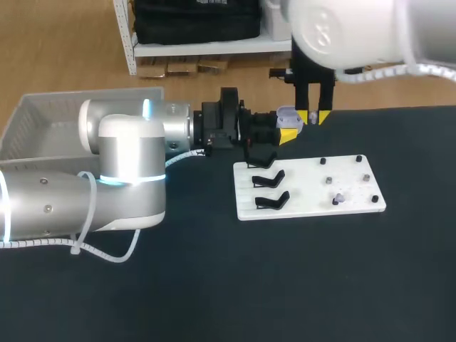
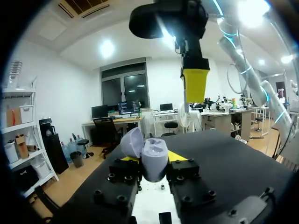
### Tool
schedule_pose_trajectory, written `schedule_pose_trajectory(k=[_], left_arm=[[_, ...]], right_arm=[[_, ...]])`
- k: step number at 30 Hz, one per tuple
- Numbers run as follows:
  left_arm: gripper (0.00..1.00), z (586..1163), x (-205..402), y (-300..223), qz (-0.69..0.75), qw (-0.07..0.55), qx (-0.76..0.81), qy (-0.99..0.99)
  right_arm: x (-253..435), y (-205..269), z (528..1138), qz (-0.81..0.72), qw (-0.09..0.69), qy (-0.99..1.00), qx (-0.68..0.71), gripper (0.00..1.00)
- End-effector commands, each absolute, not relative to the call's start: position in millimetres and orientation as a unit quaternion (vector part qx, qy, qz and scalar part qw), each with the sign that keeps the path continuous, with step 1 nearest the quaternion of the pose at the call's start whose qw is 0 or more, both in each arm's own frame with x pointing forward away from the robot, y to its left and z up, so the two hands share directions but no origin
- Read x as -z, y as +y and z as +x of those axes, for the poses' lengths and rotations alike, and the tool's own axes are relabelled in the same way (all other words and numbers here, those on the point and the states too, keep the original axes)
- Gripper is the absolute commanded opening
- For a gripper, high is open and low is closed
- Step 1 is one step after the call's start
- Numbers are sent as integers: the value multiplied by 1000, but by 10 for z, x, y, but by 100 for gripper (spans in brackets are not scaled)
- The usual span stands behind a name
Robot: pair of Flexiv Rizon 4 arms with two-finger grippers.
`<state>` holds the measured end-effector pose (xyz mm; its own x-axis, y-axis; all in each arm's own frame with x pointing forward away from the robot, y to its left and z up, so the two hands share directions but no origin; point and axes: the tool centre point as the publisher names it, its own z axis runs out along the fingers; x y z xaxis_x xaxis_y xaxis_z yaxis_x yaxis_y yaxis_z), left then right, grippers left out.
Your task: Pick up each earbud case from the left stands, insert the matching earbuds, close the lid, and place the case in the box.
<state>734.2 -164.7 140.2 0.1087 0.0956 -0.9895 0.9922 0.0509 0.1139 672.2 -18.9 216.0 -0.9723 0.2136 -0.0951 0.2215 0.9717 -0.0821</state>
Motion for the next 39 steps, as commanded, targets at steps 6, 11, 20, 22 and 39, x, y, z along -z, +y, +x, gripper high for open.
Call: schedule_pose_trajectory(k=[6, 11, 20, 22, 39], left_arm=[[0, 7320, -1385, -1644, 533, 523, 431, 506], [0, 7320, -1385, -1644, 533, 523, 431, 506], [0, 7320, -1385, -1644, 533, 523, 431, 506], [0, 7320, -1385, -1644, 533, 523, 431, 506], [0, 7320, -1385, -1644, 533, 523, 431, 506]], right_arm=[[-2187, -103, 6799, 343, 67, 935, 64, 0], [-2119, -3, 6904, 340, 77, 936, 52, 0], [-2056, 122, 7097, 332, 87, 939, 33, 0], [-2032, 131, 7122, 330, 88, 939, 33, 0], [-1878, 67, 7227, 325, 78, 942, 30, 0]])
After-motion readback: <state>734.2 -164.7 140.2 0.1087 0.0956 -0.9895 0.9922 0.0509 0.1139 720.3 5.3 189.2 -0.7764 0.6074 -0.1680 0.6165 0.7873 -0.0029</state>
